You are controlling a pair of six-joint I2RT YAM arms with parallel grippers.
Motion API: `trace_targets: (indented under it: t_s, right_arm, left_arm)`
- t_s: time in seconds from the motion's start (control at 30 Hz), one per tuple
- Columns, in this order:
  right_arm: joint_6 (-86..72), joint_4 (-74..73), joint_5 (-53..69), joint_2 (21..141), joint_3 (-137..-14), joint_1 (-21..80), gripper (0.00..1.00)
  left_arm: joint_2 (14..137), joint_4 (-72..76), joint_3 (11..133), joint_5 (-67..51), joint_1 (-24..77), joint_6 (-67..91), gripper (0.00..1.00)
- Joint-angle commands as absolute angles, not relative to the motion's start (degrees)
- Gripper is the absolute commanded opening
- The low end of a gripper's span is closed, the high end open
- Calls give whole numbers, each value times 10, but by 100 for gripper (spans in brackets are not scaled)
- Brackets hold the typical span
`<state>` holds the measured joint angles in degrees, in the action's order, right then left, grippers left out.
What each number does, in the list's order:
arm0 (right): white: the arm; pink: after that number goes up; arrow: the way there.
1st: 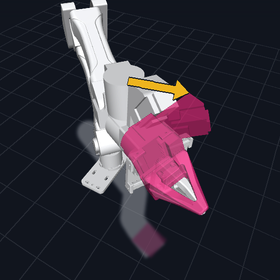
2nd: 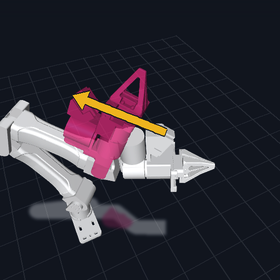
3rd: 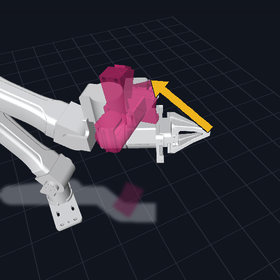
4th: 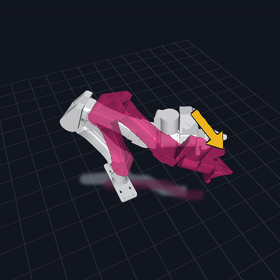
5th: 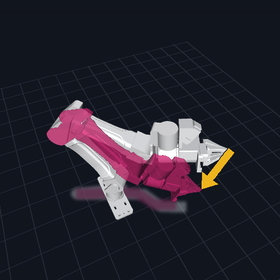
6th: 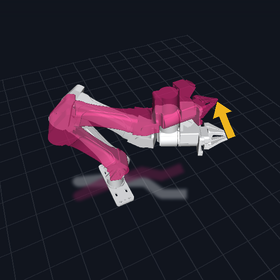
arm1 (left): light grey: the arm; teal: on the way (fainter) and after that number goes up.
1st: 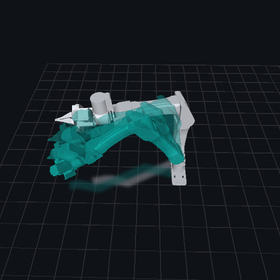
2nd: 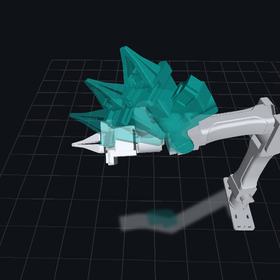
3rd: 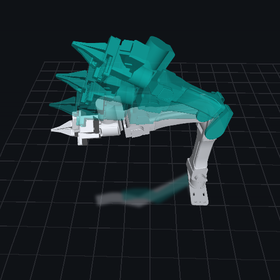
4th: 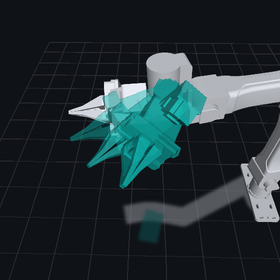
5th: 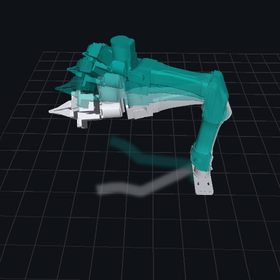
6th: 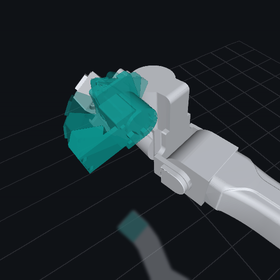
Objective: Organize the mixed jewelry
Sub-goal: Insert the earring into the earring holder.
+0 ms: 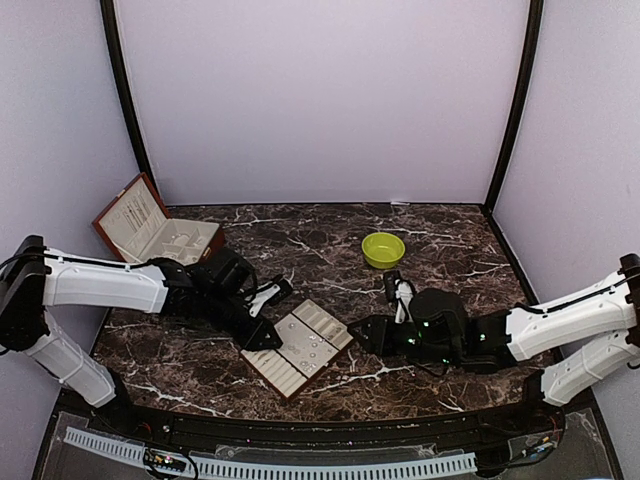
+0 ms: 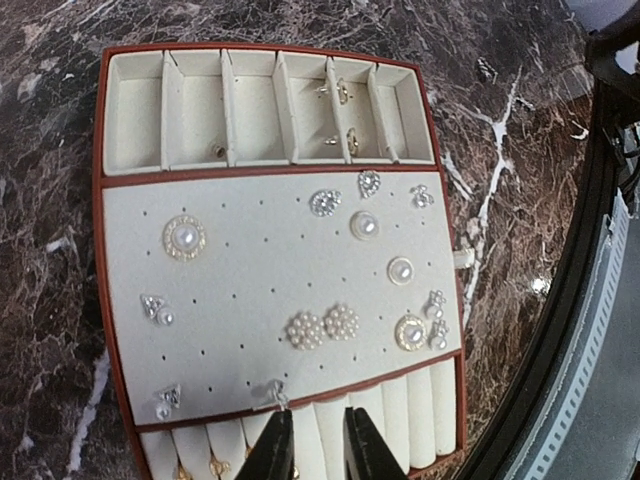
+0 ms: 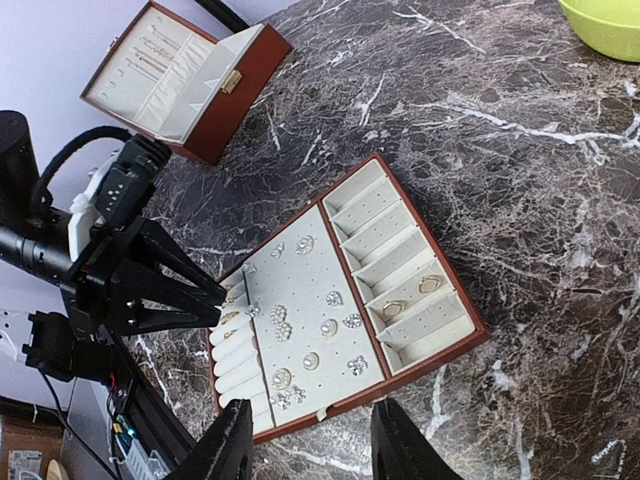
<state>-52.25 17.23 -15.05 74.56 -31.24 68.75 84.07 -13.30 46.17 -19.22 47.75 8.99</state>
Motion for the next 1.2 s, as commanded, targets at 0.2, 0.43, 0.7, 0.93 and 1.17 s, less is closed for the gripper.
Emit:
trace_targets:
  t_s: [0.2,0.43,0.7,0.93,1.17]
  right_arm:
    - [-548,190,-169,720,-286,698,42]
    - [-548,192,-167,721,-284,700,42]
    - [-550,193,-166,728,-285,700,42]
    - [-552,192,-166,733,-284,701,42]
    - [-554,190,-167,739,-285,701,42]
  left_arm:
    - [901,-160,519,-164,475,102,18]
    - [918,-179,531,-145,475,96,18]
    - [929,-182,533,-152,475,89,18]
    - [931,-176,534,-161,475,89,18]
    - [934,-175,531,-168,475,88,16]
